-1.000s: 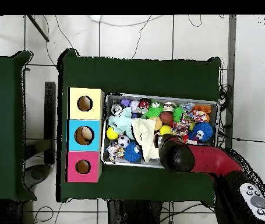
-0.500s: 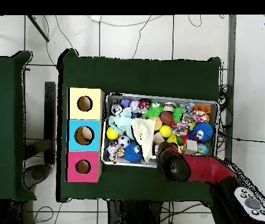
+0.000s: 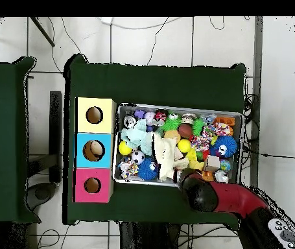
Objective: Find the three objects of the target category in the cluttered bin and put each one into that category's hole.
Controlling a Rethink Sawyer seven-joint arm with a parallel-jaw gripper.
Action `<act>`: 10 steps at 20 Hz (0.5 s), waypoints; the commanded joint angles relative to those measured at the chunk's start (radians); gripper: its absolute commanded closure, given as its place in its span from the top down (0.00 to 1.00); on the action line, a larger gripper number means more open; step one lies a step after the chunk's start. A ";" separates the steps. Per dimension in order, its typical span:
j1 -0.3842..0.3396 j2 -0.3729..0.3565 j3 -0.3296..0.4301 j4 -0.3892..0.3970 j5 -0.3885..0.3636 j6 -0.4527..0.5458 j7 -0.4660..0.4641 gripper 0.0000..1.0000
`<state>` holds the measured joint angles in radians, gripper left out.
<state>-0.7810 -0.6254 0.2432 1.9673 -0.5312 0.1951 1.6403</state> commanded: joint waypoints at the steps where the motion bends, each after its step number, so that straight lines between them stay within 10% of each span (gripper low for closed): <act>1: -0.056 0.002 0.013 0.035 -0.067 -0.035 0.043 1.00; 10: -0.096 0.032 0.053 -0.013 -0.076 0.006 0.005 1.00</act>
<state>-0.8583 -0.6260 0.2432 1.9738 -0.5464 0.1951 1.6403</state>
